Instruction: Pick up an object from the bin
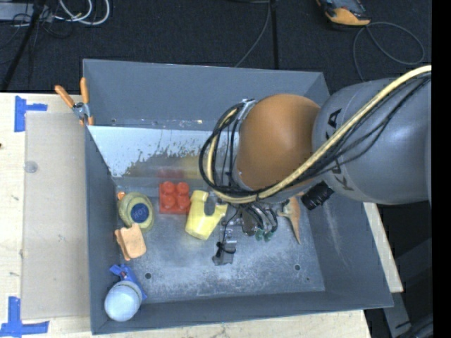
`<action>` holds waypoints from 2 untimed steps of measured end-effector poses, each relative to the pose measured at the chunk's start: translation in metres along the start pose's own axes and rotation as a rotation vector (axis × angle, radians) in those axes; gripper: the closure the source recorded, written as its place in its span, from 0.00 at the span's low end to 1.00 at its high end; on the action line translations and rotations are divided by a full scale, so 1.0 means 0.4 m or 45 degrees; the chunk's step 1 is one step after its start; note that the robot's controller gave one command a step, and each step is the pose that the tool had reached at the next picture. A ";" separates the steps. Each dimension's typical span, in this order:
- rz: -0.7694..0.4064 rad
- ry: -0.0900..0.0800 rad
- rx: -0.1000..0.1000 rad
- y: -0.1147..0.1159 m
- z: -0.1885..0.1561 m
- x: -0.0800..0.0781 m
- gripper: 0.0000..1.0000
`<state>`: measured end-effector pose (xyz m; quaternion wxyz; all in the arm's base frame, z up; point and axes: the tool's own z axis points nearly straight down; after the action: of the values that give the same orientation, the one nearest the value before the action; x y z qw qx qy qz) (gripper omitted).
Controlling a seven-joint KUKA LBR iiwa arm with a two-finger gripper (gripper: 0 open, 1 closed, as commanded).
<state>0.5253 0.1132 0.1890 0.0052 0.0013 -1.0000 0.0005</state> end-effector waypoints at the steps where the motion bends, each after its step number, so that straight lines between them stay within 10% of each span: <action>1: 0.004 -0.010 -0.001 -0.001 -0.011 -0.004 0.00; 2: -0.070 -0.015 -0.002 -0.003 0.077 -0.055 0.00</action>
Offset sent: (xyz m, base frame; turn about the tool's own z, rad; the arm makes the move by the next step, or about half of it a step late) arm 0.0387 -0.0048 -0.0761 -0.1123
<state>0.5470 0.1119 0.1579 -0.0005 0.0289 -0.9996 -0.0005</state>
